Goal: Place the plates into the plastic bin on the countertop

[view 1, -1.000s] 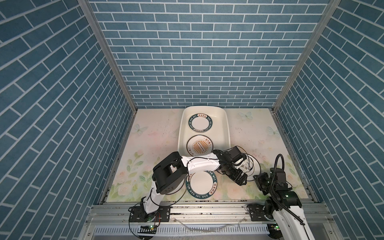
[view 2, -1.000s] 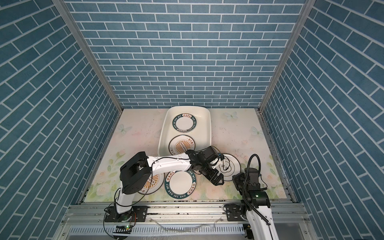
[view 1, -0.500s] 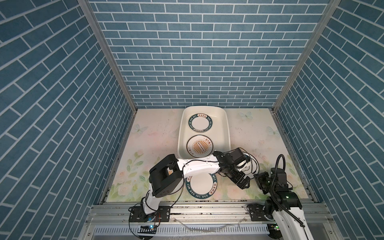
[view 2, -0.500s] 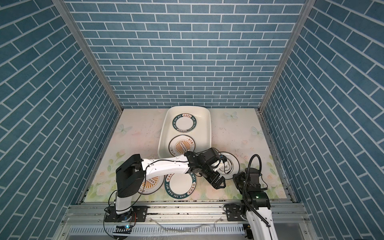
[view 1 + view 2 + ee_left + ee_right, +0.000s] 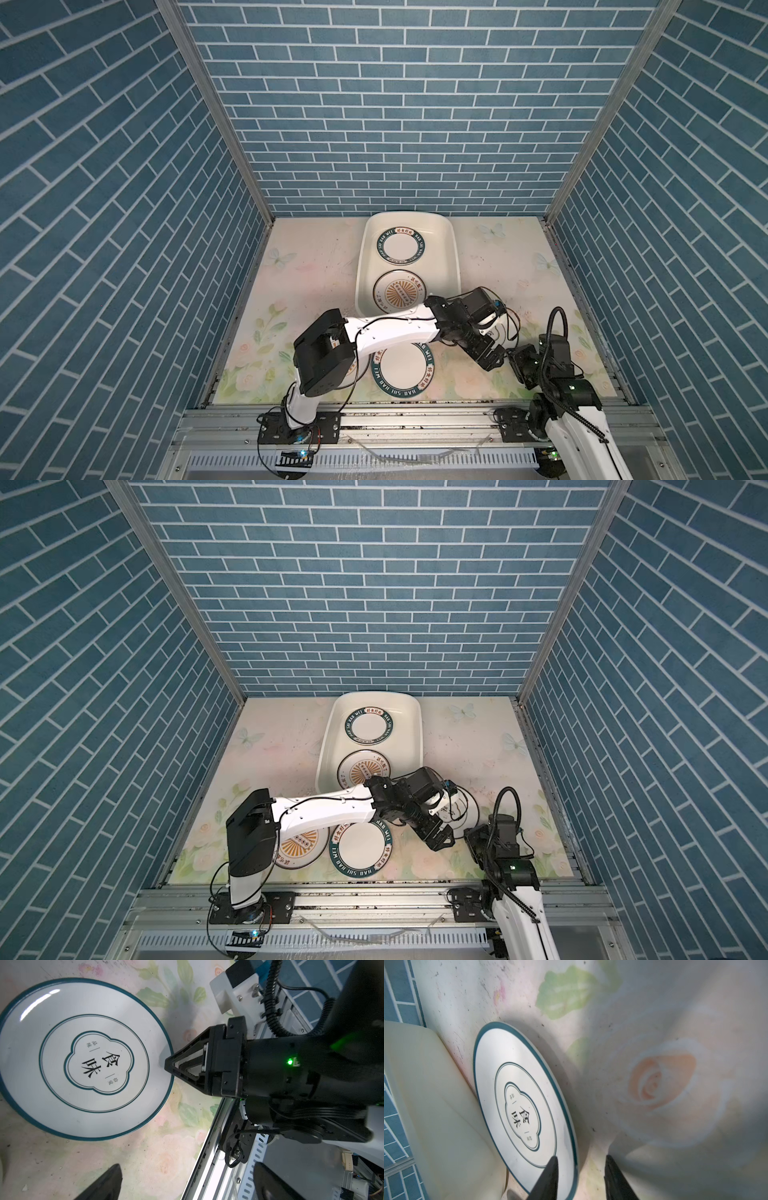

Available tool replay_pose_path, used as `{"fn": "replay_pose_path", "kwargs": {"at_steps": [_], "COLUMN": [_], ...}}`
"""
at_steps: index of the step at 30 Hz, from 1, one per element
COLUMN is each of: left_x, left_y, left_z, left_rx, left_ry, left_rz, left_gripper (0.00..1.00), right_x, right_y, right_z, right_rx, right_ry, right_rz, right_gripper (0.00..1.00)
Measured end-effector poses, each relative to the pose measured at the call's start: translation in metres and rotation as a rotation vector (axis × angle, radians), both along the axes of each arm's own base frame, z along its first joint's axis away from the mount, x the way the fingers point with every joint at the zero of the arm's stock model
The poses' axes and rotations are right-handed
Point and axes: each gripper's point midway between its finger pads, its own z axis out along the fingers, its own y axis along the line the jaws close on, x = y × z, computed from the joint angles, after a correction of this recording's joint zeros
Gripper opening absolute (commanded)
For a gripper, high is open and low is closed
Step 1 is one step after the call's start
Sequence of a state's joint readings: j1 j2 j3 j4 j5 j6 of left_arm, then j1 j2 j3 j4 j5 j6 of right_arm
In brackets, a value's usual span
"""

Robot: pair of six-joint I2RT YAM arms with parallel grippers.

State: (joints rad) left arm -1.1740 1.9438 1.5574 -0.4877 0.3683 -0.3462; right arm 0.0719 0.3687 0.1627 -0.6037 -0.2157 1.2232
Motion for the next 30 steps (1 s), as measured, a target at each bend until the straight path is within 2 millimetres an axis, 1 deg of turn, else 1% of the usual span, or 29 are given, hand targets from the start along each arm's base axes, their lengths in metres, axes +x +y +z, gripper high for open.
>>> {"fn": "replay_pose_path", "kwargs": {"at_steps": [7,12,17,22,27,30], "left_x": [0.002,0.002,0.004,0.001,0.005,0.009], "left_y": [0.001,0.003,0.005,0.013,0.01,0.004], "left_z": [-0.037,-0.06,-0.067,-0.082,-0.088,-0.088], "left_rx": [0.056,0.102,0.111,0.138,0.134,0.121], "left_ry": [0.025,0.041,0.052,0.072,0.048,0.035], "left_rz": [0.024,0.029,0.055,0.067,0.061,0.054], "left_gripper": [0.99,1.0,1.0,1.0,1.0,0.99], "right_x": [0.012,0.013,0.015,0.019,0.022,0.024], "right_y": [0.001,0.001,0.0,0.001,0.002,0.003], "right_z": [0.008,0.007,0.007,0.009,0.012,0.016], "right_rx": [0.015,0.022,0.033,0.044,0.055,0.059], "right_ry": [-0.059,-0.053,-0.054,-0.072,-0.096,-0.118], "right_rz": [0.0,-0.008,-0.012,-0.012,-0.01,-0.007], "right_gripper": [0.4,0.4,0.4,0.38,0.38,0.38]}}
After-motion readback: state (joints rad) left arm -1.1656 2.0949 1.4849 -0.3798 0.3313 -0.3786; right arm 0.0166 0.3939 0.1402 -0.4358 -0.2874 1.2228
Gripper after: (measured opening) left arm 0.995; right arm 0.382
